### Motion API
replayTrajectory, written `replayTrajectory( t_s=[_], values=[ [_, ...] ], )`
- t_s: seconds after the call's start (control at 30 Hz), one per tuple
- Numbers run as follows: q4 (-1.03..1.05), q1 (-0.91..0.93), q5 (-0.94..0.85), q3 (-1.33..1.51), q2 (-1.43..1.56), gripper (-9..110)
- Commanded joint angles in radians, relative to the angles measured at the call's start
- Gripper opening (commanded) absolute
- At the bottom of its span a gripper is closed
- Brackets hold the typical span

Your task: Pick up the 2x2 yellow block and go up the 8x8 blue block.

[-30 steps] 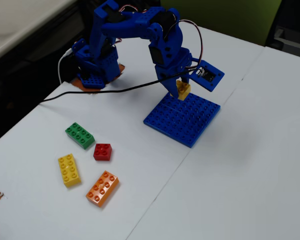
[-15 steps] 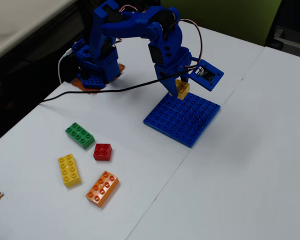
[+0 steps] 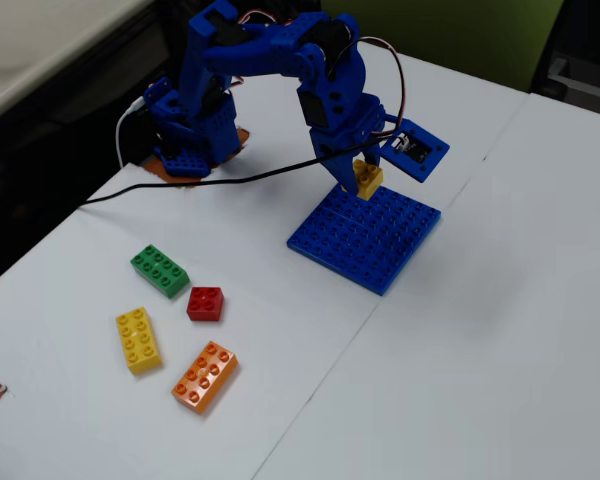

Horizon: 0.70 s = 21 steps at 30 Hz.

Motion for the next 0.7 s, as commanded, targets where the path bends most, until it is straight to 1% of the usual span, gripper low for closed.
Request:
replayTrajectory(
  t_s=[0.0,0.67],
  values=[
    [-0.011,-0.014,0.003,-0.048,0.009,0],
    [0.038,-0.017,-0.031,-0.032,-0.017,0]
  ],
)
